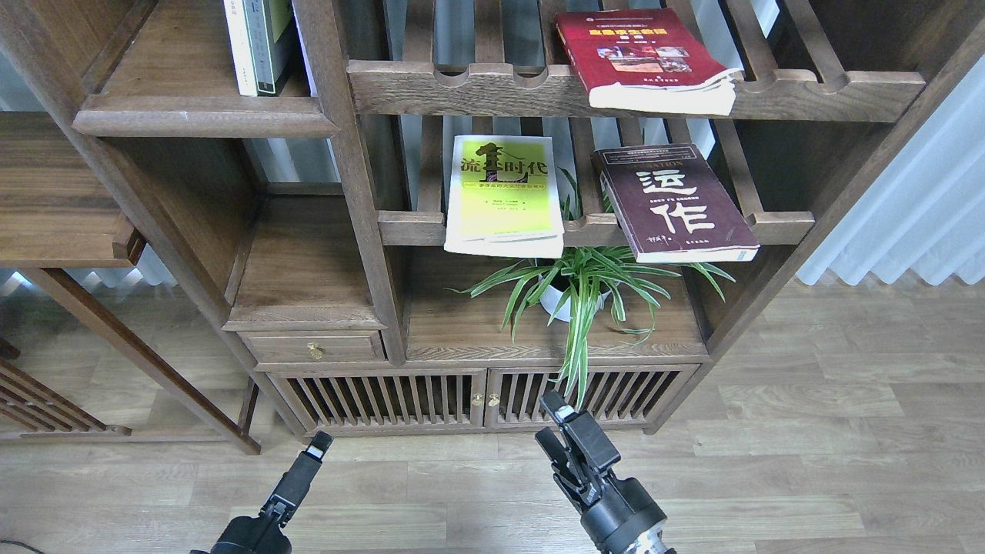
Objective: Organize books on shelf
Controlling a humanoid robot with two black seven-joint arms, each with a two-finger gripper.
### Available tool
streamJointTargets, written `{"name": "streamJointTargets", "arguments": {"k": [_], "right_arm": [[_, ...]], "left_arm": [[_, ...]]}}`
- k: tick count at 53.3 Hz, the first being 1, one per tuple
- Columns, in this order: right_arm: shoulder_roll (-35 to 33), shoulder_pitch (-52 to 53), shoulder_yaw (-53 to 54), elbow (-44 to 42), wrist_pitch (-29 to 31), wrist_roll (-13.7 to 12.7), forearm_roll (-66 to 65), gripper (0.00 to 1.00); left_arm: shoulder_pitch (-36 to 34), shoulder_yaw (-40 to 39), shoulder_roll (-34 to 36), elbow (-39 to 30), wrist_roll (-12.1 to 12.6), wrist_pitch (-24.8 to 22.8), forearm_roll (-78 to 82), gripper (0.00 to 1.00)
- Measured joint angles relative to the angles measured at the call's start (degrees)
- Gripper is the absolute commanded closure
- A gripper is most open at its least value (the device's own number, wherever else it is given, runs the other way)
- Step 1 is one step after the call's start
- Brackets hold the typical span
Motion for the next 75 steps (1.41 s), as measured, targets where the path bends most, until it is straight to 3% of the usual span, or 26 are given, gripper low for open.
{"name": "streamJointTargets", "arguments": {"k": [15, 22, 40, 75], "right_arm": [[0.02, -0.01, 1.28, -0.01, 1.55, 0.13, -0.08, 0.01], [0.03, 0.92, 1.34, -1.61, 4.28, 0.17, -0.18, 0.01], [0.03, 4.0, 0.36, -10.15, 4.86, 0.16, -0.37, 0.01], [-0.5, 12.4, -1.17, -9.12, 4.88, 0.81, 0.03, 0.01]], "left_arm": [[-0.57, -0.27, 0.06, 0.08, 2.56, 0.0, 0.01, 0.0], [-0.56, -0.44, -0.03, 0.6, 2.61, 0.0, 0.01, 0.0], [-0.44, 0.0, -1.76, 0.73, 2.43, 0.0, 0.16, 0.0], [0.03, -3.46, -2.1, 0.82, 2.62, 0.0, 0.02, 0.0]]}}
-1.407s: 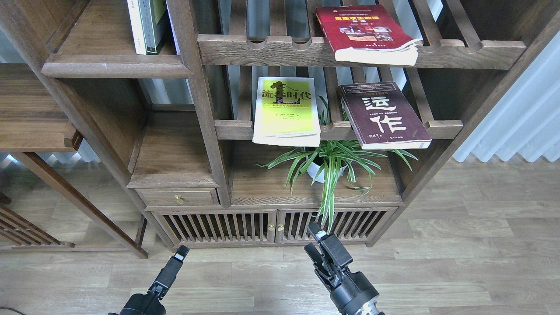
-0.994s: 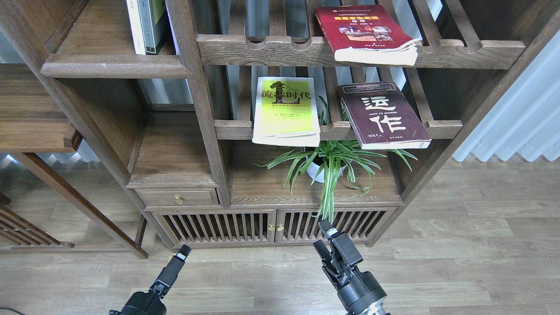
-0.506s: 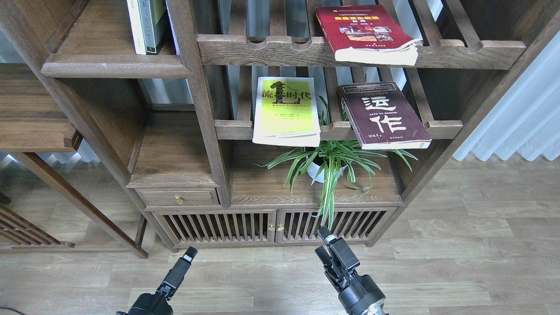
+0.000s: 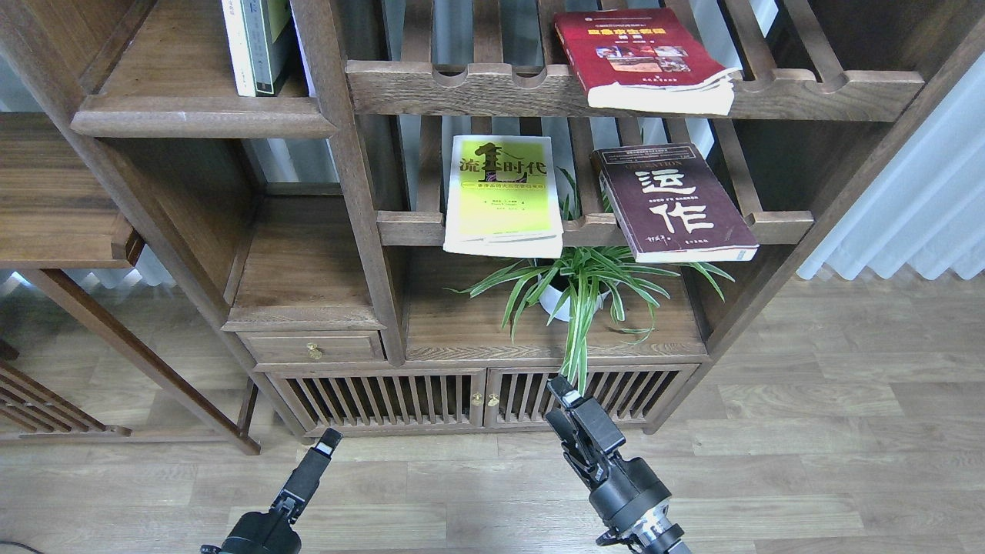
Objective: Organize books on shelf
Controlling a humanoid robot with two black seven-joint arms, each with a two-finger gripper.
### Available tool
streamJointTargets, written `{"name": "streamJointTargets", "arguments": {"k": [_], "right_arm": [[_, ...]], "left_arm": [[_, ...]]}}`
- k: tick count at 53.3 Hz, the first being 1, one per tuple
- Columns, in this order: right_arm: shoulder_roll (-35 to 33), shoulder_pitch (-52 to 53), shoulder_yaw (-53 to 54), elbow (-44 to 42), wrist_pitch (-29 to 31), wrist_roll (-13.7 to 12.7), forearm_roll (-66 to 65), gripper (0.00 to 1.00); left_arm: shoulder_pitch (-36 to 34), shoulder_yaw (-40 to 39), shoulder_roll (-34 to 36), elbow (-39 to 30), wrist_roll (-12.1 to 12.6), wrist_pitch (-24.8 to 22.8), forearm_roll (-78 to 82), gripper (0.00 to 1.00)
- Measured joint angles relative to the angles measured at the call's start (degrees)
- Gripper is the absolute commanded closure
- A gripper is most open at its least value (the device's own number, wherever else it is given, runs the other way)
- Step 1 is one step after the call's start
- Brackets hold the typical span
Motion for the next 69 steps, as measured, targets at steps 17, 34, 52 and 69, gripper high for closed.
{"name": "streamJointTargets", "arguments": {"k": [17, 34, 52, 69], "right_arm": [[0.51, 7.99, 0.28, -3.11, 0.0, 0.12, 0.9, 0.01], [0.53, 8.42, 0.95, -6.06, 0.0, 0.07, 1.3, 0.01], [0.52, 10.61, 7.73, -8.05, -0.01, 0.21, 5.2, 0.01], [0.52, 14.97, 11.77, -13.37, -0.97, 1.68, 6.8, 0.01]], "left_arm": [[-0.01, -0.53, -0.02, 0.0, 0.0, 0.0, 0.02, 0.0], [-0.46, -0.54, -0.1, 0.0, 0.0, 0.0, 0.07, 0.0], [-0.57, -0.54, -0.56, 0.0, 0.0, 0.0, 0.07, 0.0], [-0.65, -0.62, -0.67, 0.0, -0.01, 0.0, 0.07, 0.0]]}}
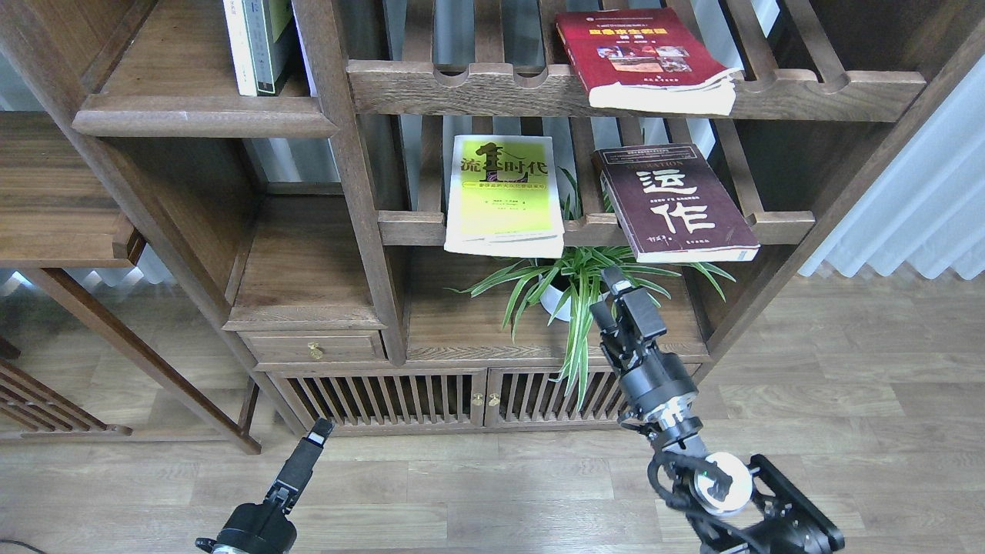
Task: Organize books on shelf
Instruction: 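Reach the right gripper up to the maroon book's lower edge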
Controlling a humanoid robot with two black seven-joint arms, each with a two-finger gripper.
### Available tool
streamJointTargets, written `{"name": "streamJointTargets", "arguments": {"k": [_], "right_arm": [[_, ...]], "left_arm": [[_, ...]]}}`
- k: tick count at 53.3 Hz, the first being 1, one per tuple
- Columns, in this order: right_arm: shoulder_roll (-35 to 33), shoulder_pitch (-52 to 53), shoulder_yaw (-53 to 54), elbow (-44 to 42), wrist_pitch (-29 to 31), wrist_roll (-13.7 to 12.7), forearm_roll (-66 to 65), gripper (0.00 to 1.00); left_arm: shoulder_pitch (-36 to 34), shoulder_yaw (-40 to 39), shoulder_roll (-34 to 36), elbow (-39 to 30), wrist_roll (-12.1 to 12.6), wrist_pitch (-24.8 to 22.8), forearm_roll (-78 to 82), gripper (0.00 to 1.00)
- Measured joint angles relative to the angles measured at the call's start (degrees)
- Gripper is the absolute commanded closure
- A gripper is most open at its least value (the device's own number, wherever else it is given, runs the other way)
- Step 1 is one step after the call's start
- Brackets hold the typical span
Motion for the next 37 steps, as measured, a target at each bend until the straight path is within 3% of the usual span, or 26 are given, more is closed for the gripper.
{"name": "streamJointTargets", "arguments": {"k": [19, 32, 36, 37], "right_arm": [[0.0, 2.83, 3.66, -1.32, -7.72, 1.73, 0.2, 0.01], [0.0, 5.72, 5.99, -4.73, -8.81, 1.8, 0.2, 0.01], [0.0, 6.24, 6.3, -5.45, -8.93, 1.8, 0.2, 0.06], [0.0, 6.36, 6.33, -5.6, -9.0, 1.8, 0.19, 0.17]], "left_arm": [[0.18, -0.58, 0.03, 0.0, 0.0, 0.0, -0.08, 0.0], [0.71, -0.8, 0.03, -0.07, 0.0, 0.0, -0.09, 0.0], [0.77, -0.8, 0.03, -0.11, 0.0, 0.0, -0.09, 0.0], [0.78, -0.8, 0.03, -0.13, 0.0, 0.0, -0.09, 0.0]]}}
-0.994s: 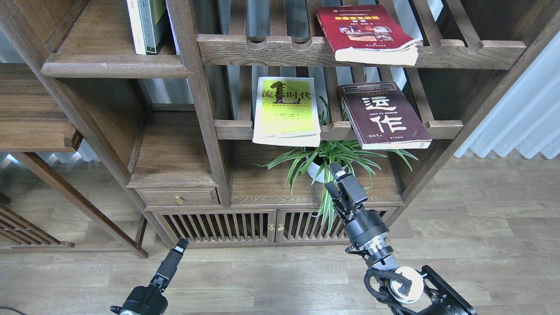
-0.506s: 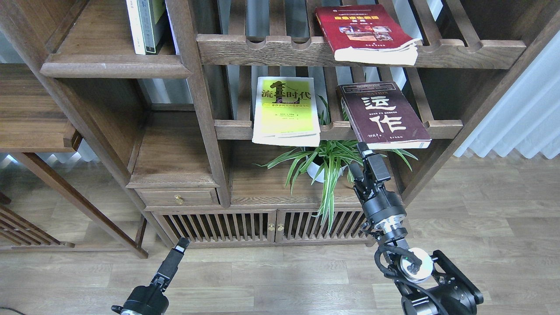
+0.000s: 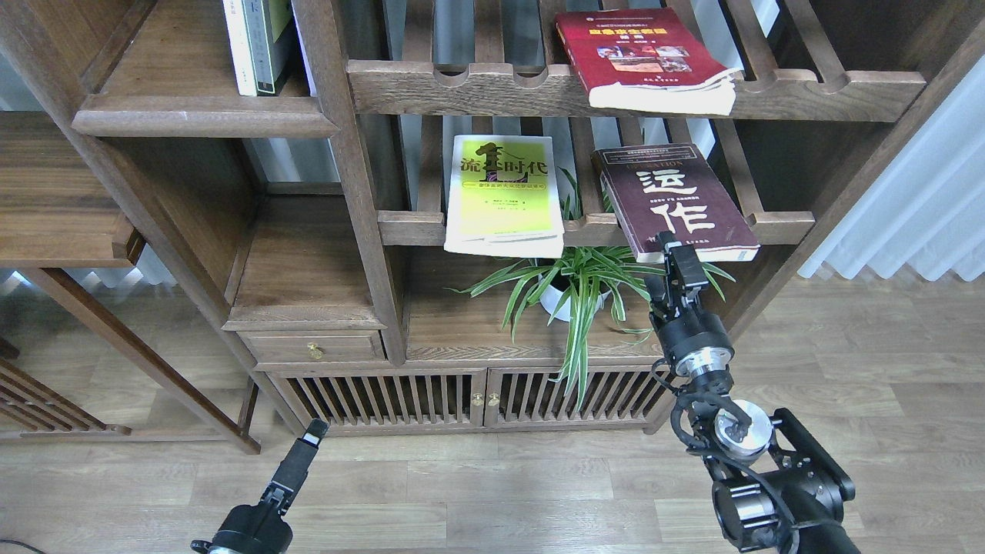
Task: Organize books on shelf
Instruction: 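Reach the right gripper up to the maroon book's lower edge, then grasp the maroon book with the right gripper and pull it off the shelf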
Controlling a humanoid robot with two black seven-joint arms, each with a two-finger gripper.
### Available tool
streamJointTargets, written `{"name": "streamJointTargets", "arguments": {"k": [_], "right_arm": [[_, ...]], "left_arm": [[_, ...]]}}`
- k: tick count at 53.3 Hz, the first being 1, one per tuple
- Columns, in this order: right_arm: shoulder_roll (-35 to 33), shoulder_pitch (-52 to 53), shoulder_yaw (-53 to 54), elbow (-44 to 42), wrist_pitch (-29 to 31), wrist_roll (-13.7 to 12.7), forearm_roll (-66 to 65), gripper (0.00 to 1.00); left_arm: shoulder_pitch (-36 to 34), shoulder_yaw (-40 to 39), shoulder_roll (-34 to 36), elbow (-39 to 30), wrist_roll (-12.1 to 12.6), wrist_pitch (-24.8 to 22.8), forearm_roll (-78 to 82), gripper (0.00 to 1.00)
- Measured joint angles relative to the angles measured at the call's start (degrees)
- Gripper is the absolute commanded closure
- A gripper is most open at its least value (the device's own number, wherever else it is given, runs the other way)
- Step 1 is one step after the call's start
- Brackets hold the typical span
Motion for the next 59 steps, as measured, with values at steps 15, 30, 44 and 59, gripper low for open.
{"name": "streamJointTargets", "arguments": {"k": [15, 30, 44, 59], "right_arm": [[0.0, 0.58, 1.01, -0.25, -1.08, 2.82, 0.08, 0.6], [0.0, 0.69, 1.05, -0.02, -0.54, 4.32, 0.41, 0.79], [0.0, 1.81, 1.05, -0.11, -0.48, 4.63, 0.29, 0.91], [0.0, 1.06, 1.11, 2.59, 1.64, 4.51, 1.46, 0.94]], "left_arm": [[0.26, 0.0, 0.04, -0.24, 0.0, 0.0, 0.0, 0.0], [0.37, -0.09, 0.09, -0.28, 0.0, 0.0, 0.0, 0.0], [0.32, -0.09, 0.09, -0.23, 0.0, 0.0, 0.0, 0.0], [0.34, -0.09, 0.06, -0.17, 0.0, 0.0, 0.0, 0.0]]}}
